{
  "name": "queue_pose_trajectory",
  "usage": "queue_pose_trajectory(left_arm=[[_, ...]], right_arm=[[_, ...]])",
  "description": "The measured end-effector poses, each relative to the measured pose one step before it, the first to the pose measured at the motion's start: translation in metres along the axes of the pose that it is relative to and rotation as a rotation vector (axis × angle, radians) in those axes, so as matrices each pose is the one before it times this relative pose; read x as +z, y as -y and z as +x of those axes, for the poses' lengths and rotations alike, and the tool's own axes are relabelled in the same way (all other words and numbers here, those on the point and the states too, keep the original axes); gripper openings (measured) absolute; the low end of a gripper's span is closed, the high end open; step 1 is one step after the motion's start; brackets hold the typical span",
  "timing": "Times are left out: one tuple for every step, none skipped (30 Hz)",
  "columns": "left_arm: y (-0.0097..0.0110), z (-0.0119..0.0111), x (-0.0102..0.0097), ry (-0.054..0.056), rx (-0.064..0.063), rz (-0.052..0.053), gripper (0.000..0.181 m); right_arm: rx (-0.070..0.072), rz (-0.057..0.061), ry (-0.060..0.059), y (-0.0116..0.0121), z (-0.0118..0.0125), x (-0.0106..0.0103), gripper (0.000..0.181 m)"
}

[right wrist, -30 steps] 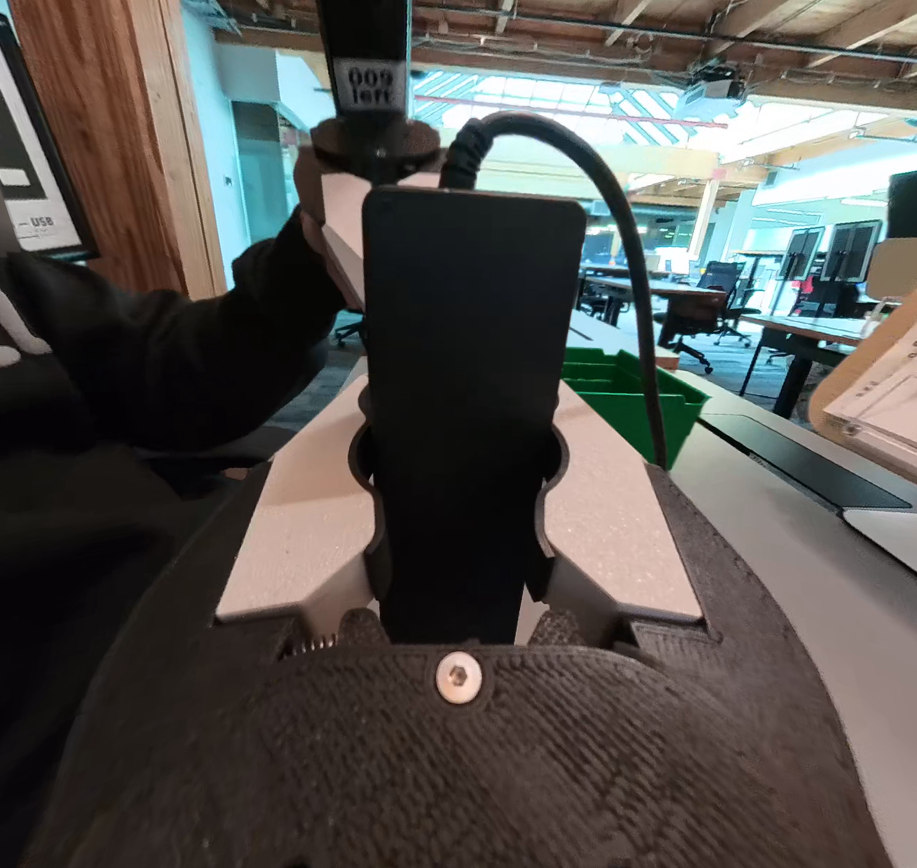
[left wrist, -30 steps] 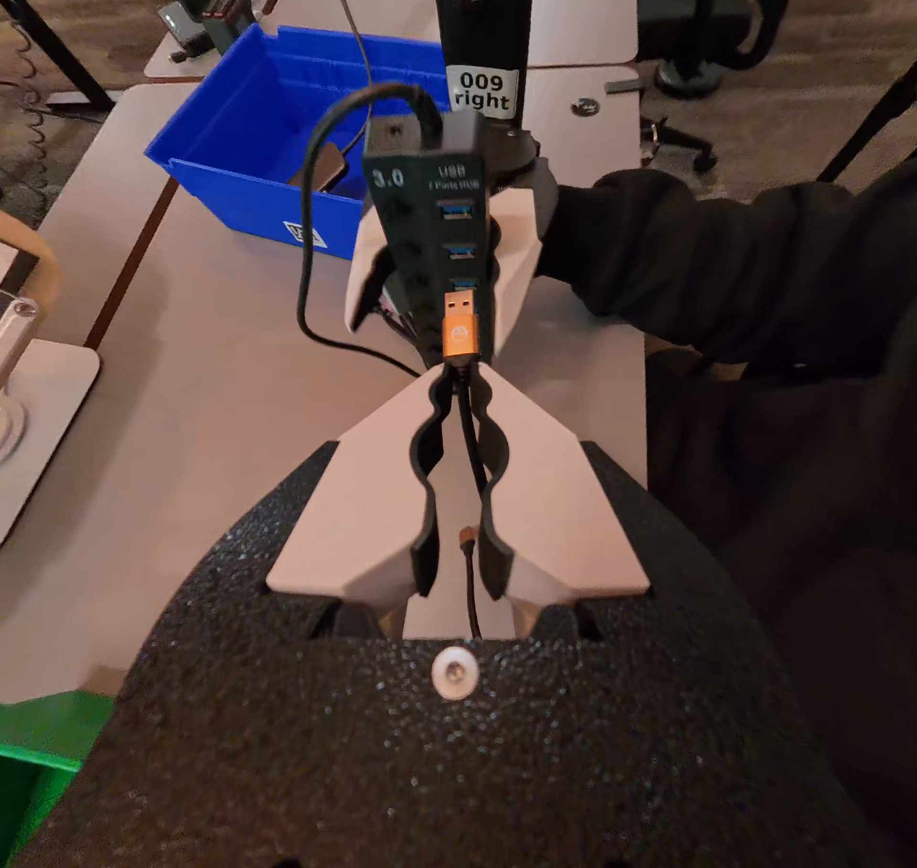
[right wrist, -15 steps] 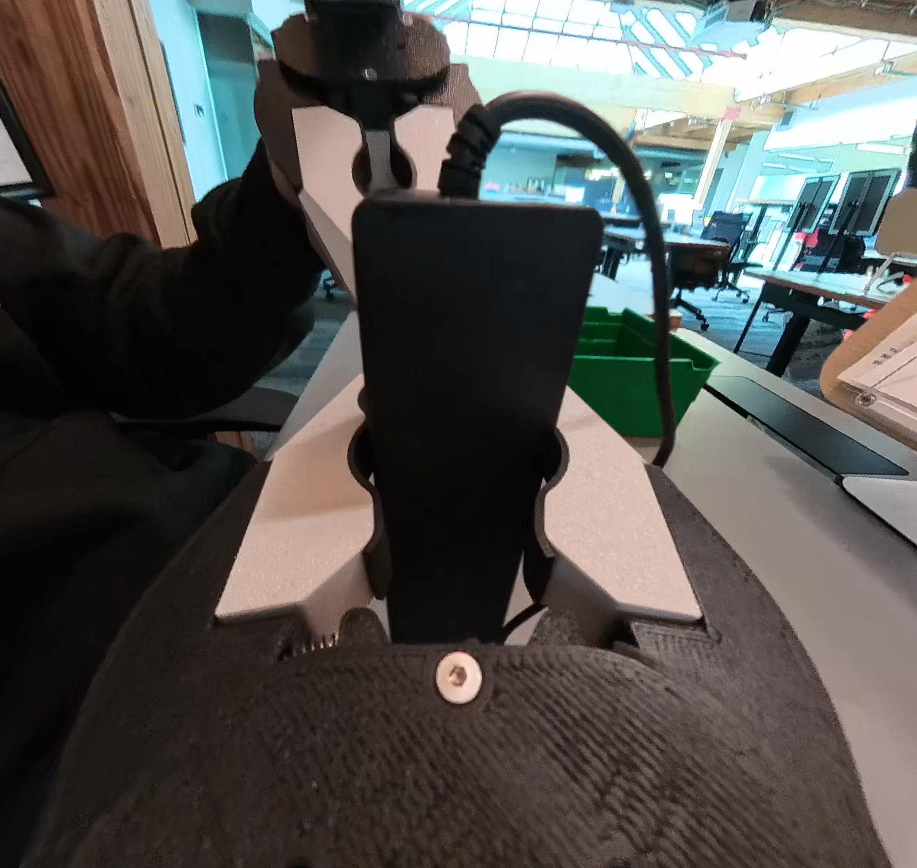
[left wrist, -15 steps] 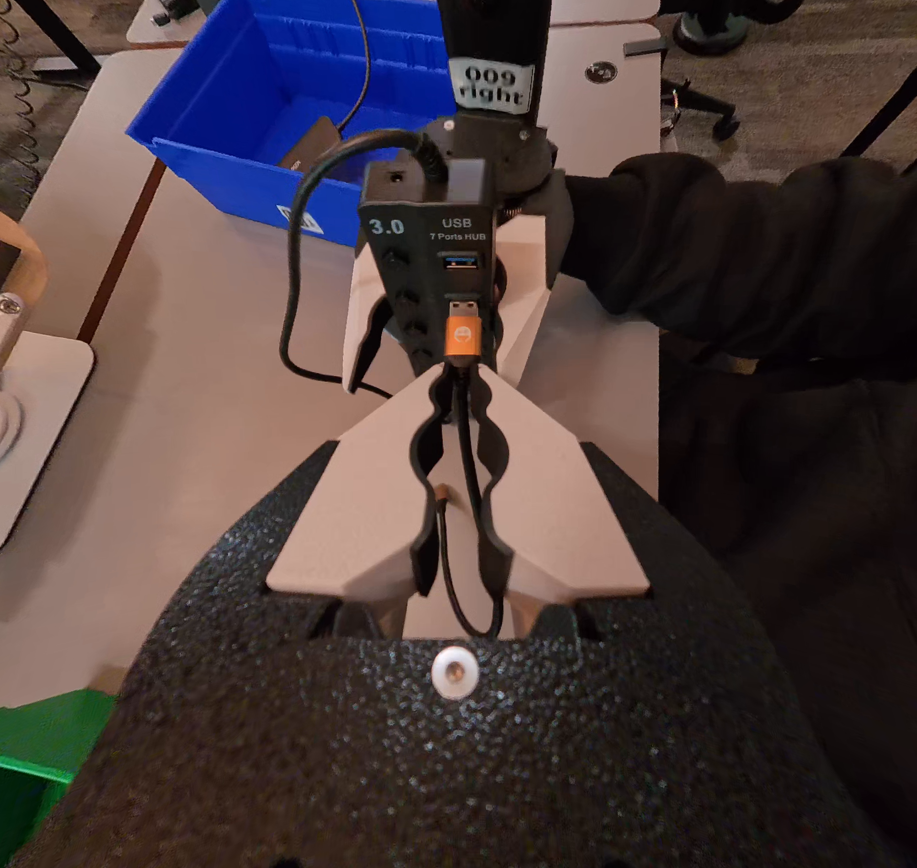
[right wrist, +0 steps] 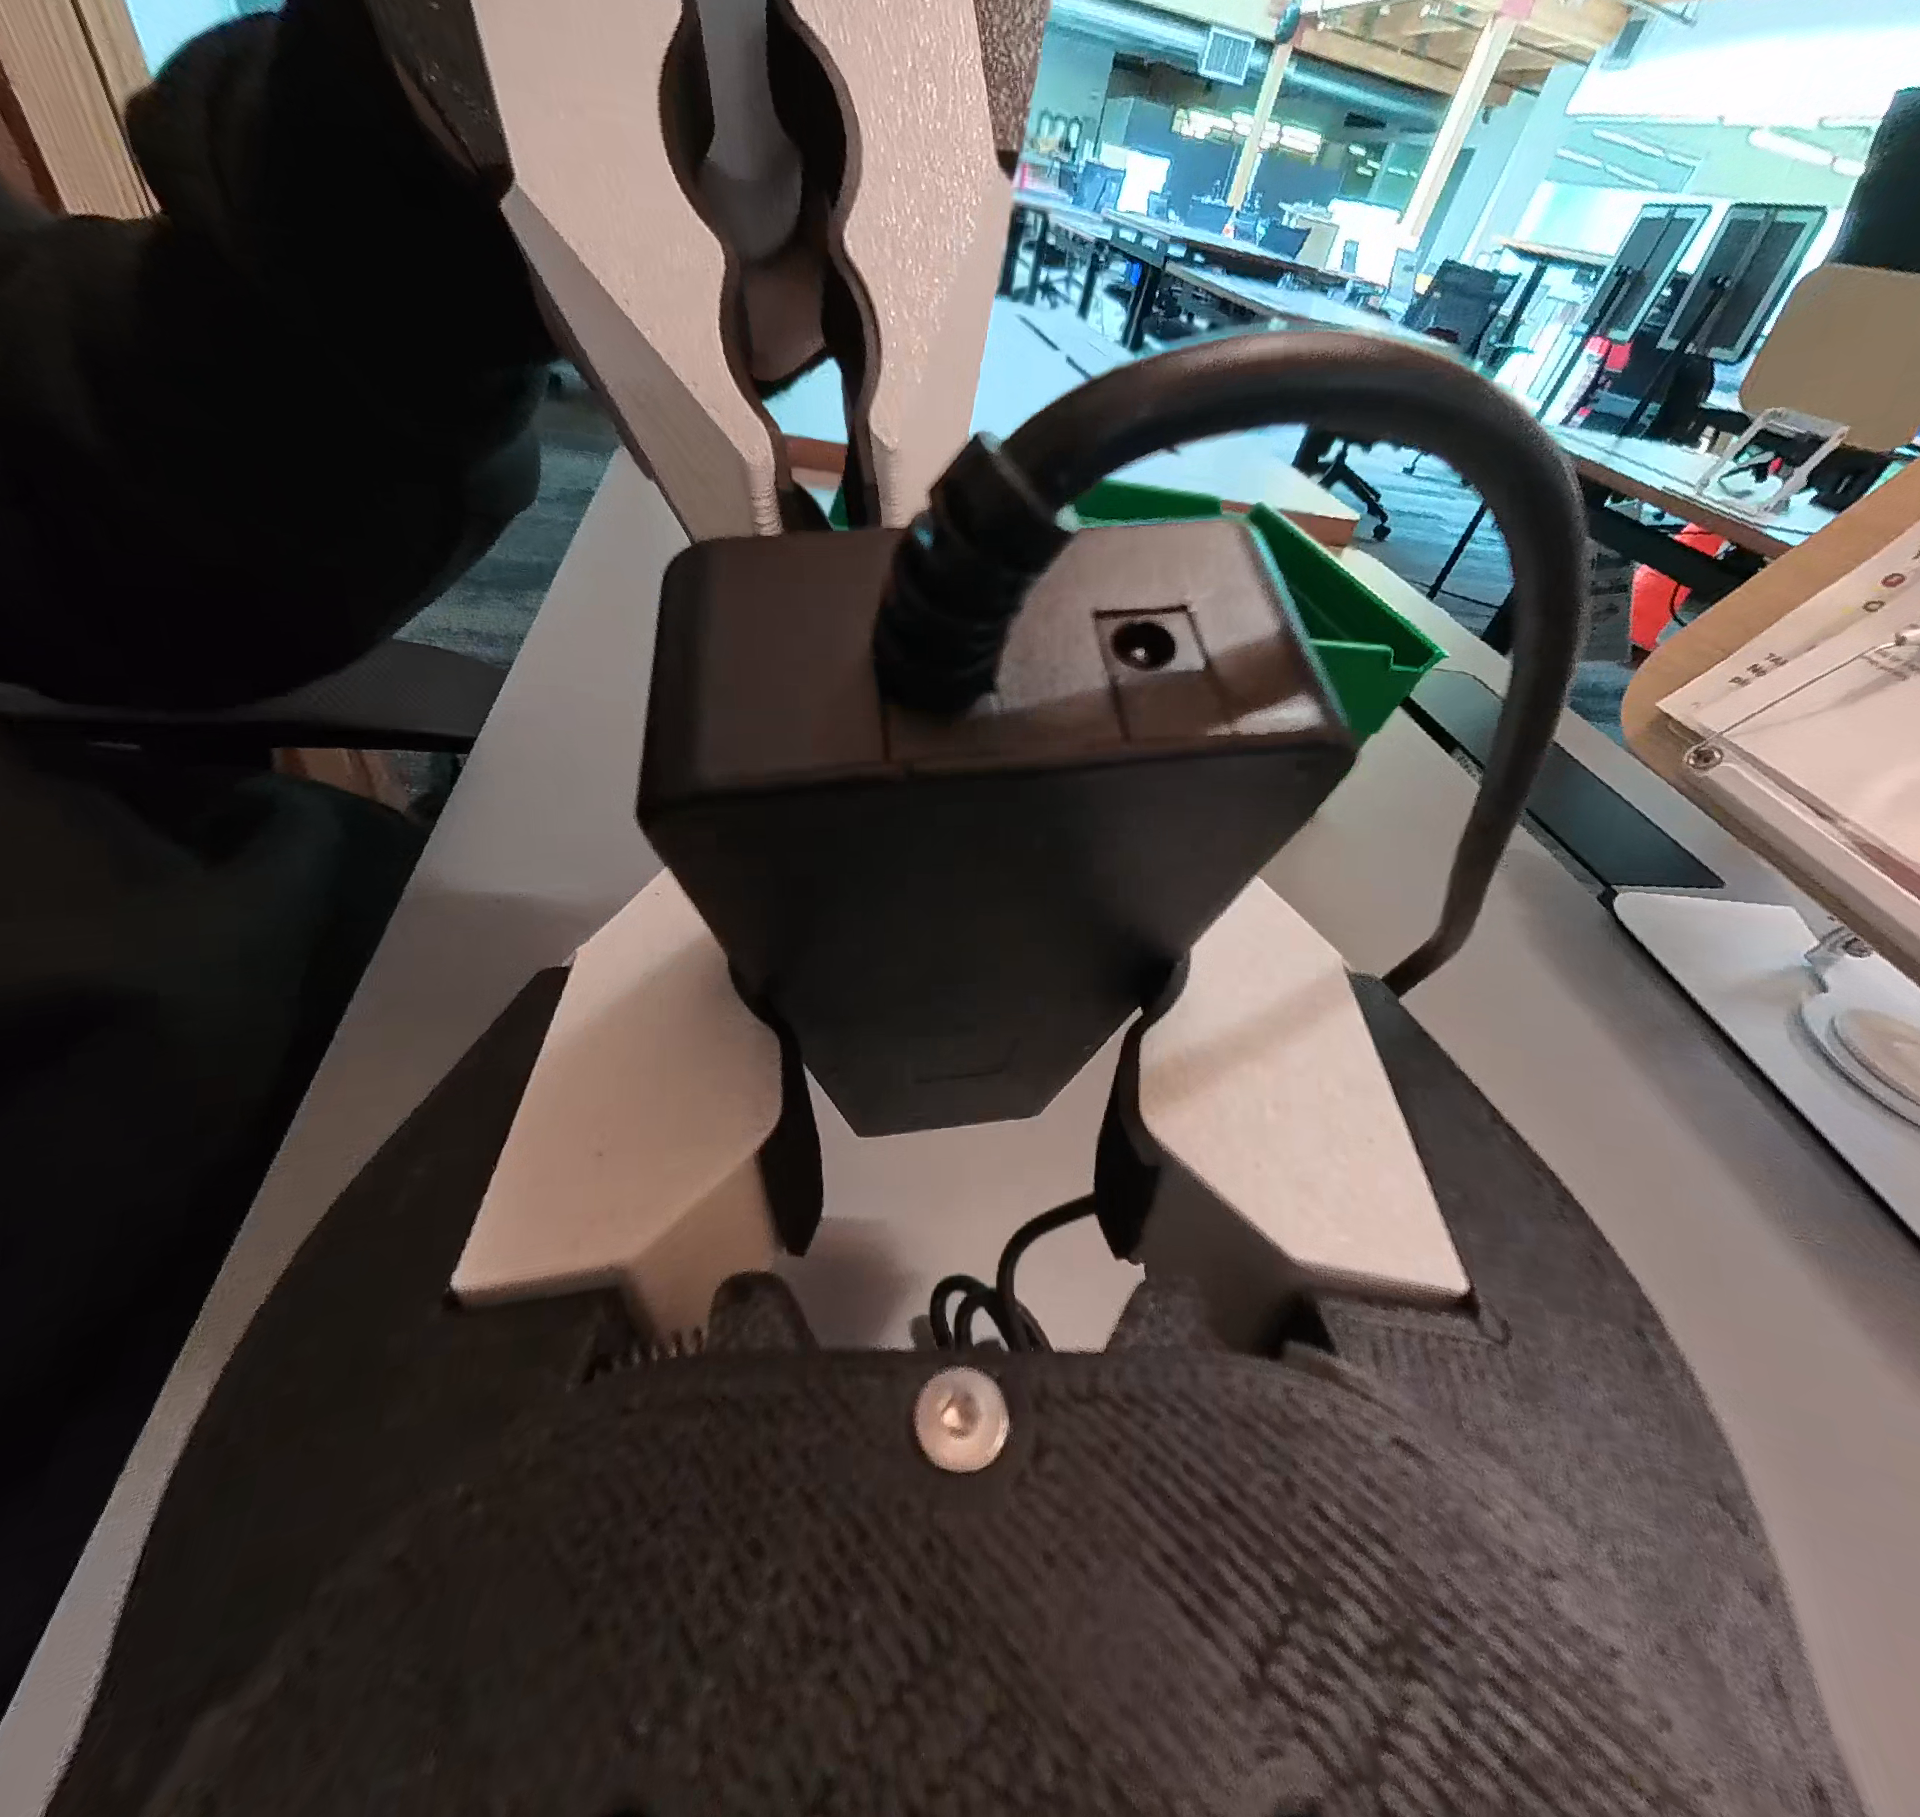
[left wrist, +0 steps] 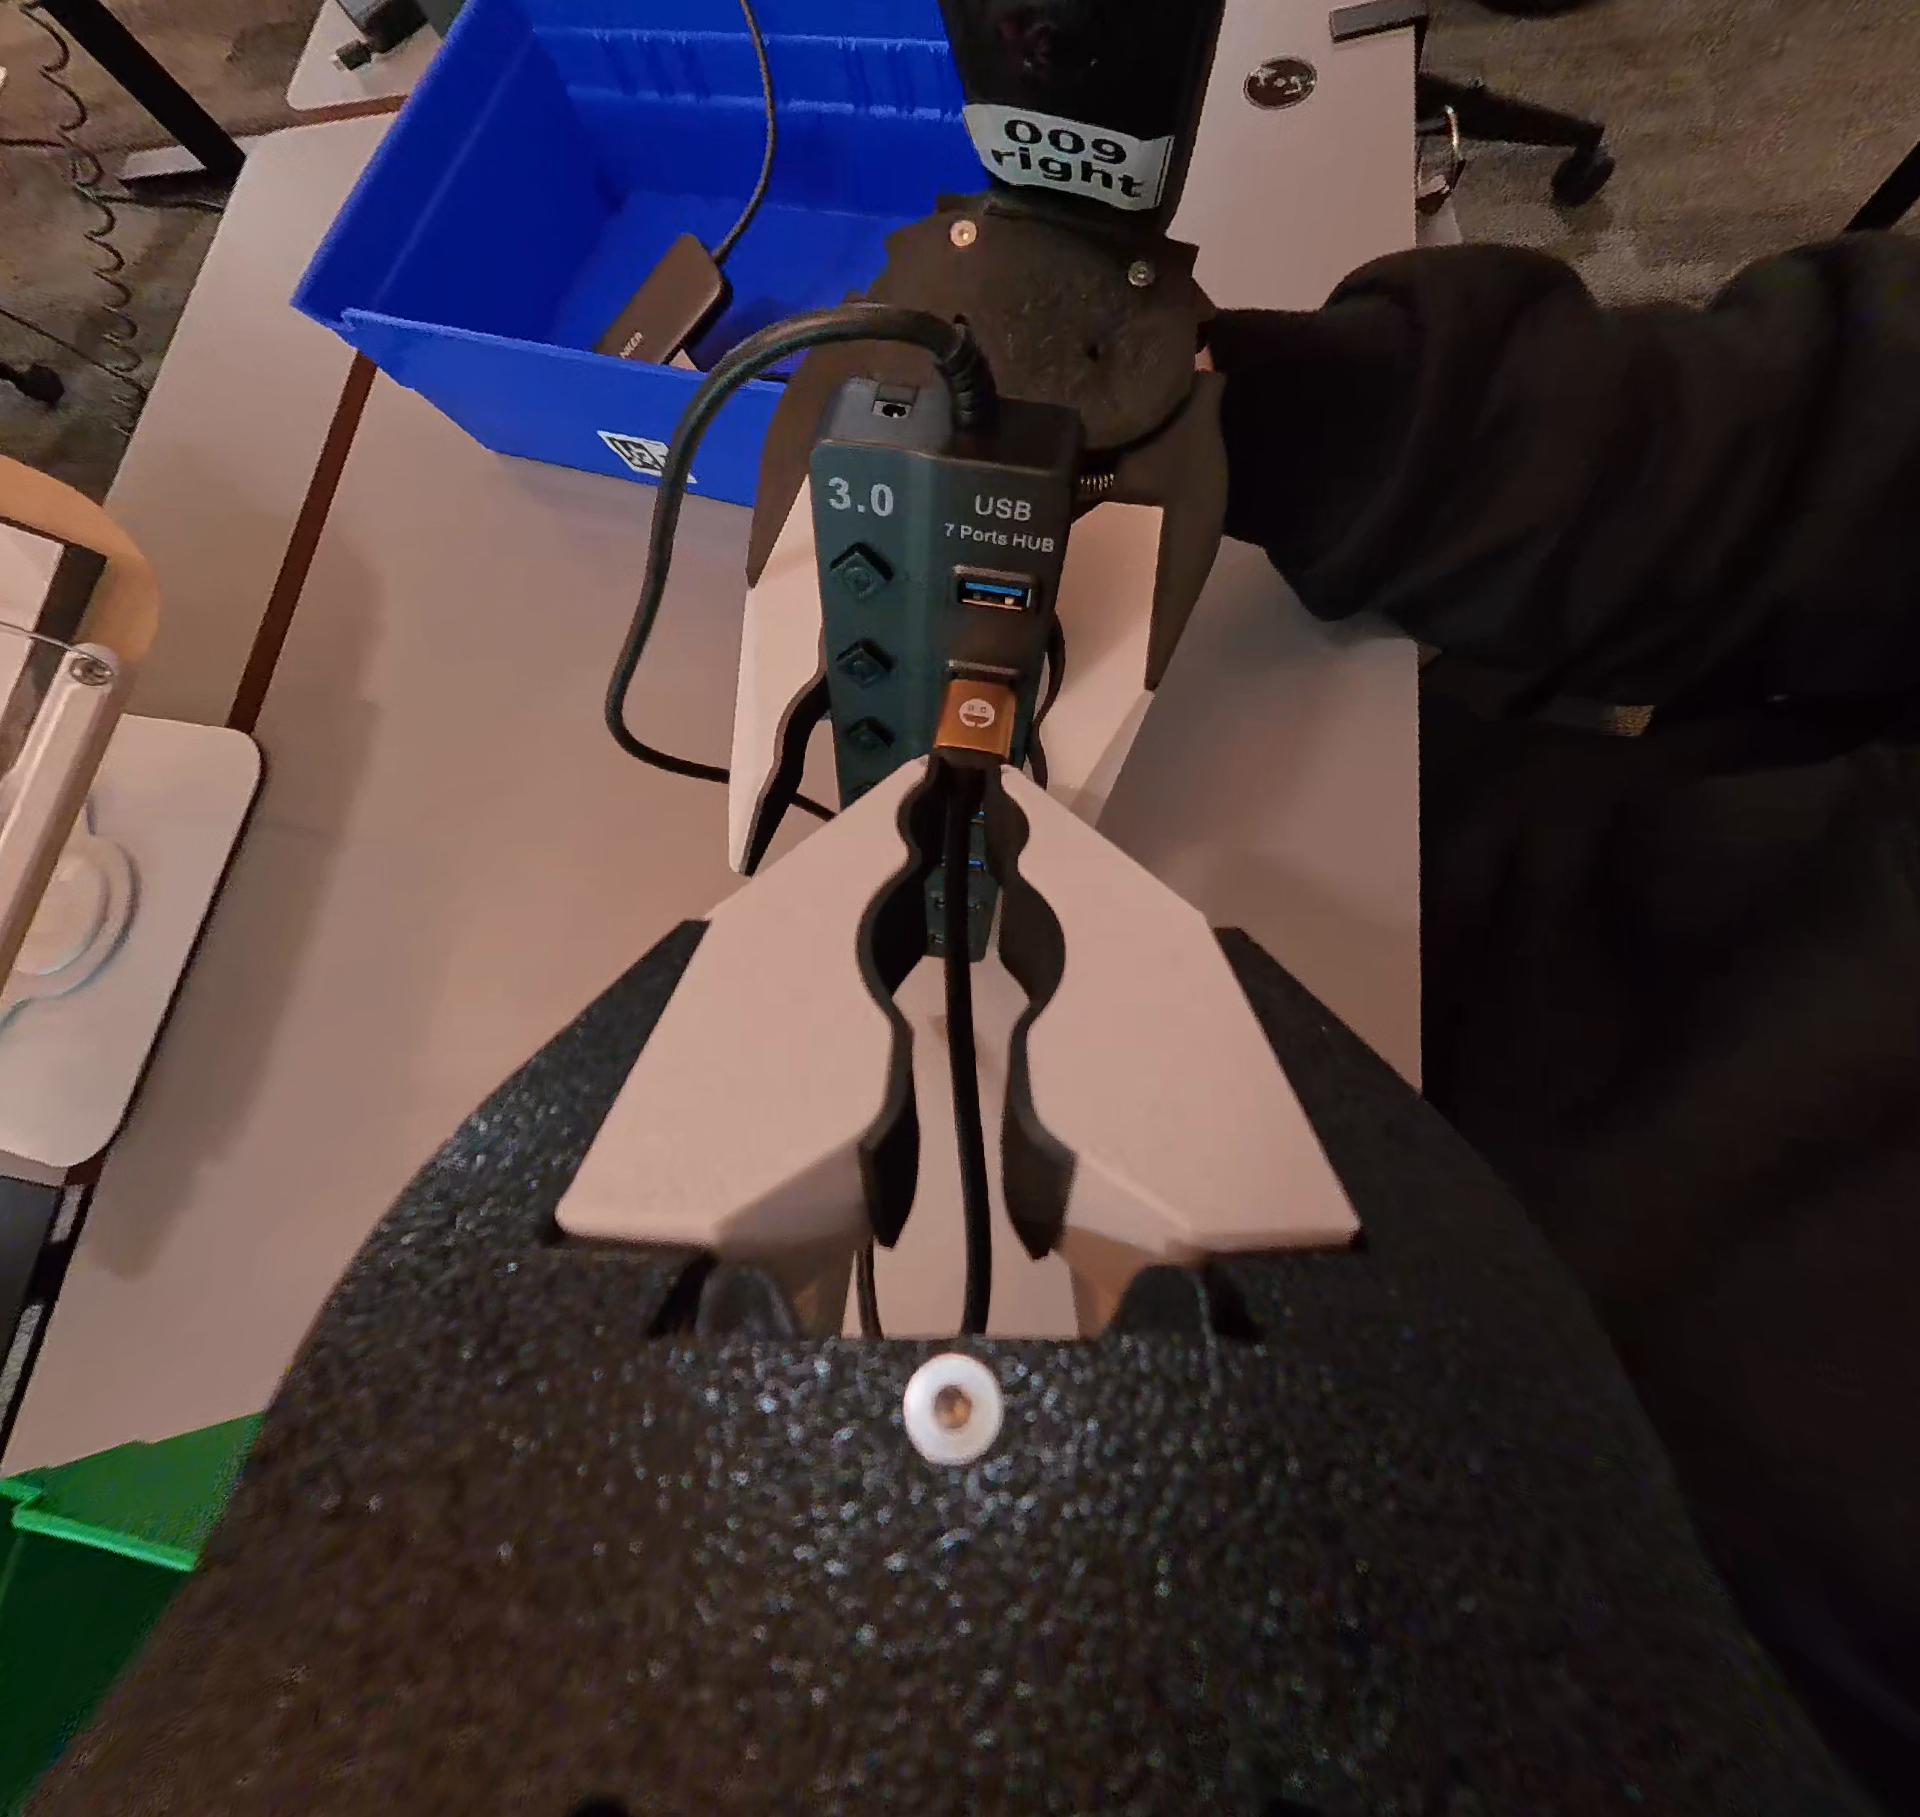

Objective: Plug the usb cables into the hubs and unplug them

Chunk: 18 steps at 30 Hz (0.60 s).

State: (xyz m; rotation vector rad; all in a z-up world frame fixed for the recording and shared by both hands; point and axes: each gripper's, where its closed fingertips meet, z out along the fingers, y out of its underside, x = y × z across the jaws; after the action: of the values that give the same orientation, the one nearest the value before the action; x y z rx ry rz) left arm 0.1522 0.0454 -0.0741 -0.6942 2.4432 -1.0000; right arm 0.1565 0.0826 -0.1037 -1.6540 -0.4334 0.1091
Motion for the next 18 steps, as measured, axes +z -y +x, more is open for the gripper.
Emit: queue_pose_trajectory(left_arm=[[-0.00299,0.00052,0.00127,-0.0096,-0.0038,-0.0041,0.004],[-0.00323,0.00001,0.00147,-0.0042,0.0016,-0.0064,0.005],[-0.00282,-0.00073,0.0012,0.0023,0.0057,-0.0027,0.005],[-0.00188,-0.00059,0.00064,0.0025,0.0043,0.0056,0.005],[-0.00085,0.00052,-0.00028,-0.0065,-0.0057,0.011,0.005],[-0.00021,0.00116,-0.00099,-0.0097,-0.0081,0.0161,0.005],[0.00023,0.00047,-0.00193,-0.0032,-0.0062,0.0182,0.005],[0.00052,-0.00032,-0.00281,0.0043,-0.0089,0.015,0.005],[0.00382,-0.00339,-0.00401,0.0287,-0.0171,0.0261,0.009],[0.00957,-0.00374,-0.00484,0.0368,-0.0119,0.0543,0.02],[0.0123,-0.00144,-0.00386,0.0268,-0.0069,0.0645,0.029],[0.01004,0.0006,-0.00126,0.015,-0.0074,0.0457,0.036],[0.00477,0.0013,0.00173,0.0082,-0.0048,0.0102,0.042],[-0.00025,0.00054,0.00433,0.0082,0.0003,-0.021,0.051],[-0.00282,0.00023,0.00645,0.0054,0.0014,-0.0341,0.058],[-0.0025,0.00095,0.00783,0.0005,-0.0018,-0.0297,0.064],[-0.00137,0.00038,0.00811,0.0027,-0.0045,-0.0207,0.07],[-0.00049,0.00077,0.00748,0.0006,0.0011,-0.0128,0.072]], right_arm=[[-0.0067,-0.0188,0.0024,-0.00283,-0.00053,0.00062,0.062],[-0.0116,-0.0199,-0.0033,-0.00352,-0.00018,0.00111,0.062],[-0.0058,-0.0186,-0.0042,-0.00347,0.0004,0.00113,0.062],[-0.0004,-0.0121,-0.0023,-0.00239,0.00058,0.00107,0.062],[-0.004,-0.003,0.0023,-0.00092,-0.00018,0.00076,0.062],[-0.0061,0.0037,0.0066,0.00043,-0.00133,0.00047,0.062],[-0.0021,0.0087,0.0052,0.00171,-0.00109,-0.00003,0.062],[0.0059,0.0147,-0.0009,0.00312,0.00018,-0.00047,0.063],[0.0086,0.0094,-0.0028,0.00239,0.00106,-0.00101,0.063],[0.0016,-0.0049,-0.0067,-0.00073,0.00182,-0.00124,0.063],[-0.0033,-0.01,-0.0094,-0.00228,0.00191,-0.00118,0.063],[-0.0004,-0.0029,-0.0067,-0.00166,0.00154,-0.00069,0.063],[0.0086,0.0046,-0.001,-0.00022,0.00082,-0.00002,0.063],[0.0118,0.0079,-0.0011,0.00098,0.0005,0.00059,0.063],[0.0061,0.0036,-0.0017,0.0013,-0.00022,0.00123,0.063],[-0.0059,-0.0057,0.0039,0.00078,-0.00204,0.00187,0.063],[-0.011,-0.0106,0.0026,0.00051,-0.00242,0.00202,0.063],[-0.0088,-0.0117,0.0018,0.00056,-0.00243,0.00213,0.063]])
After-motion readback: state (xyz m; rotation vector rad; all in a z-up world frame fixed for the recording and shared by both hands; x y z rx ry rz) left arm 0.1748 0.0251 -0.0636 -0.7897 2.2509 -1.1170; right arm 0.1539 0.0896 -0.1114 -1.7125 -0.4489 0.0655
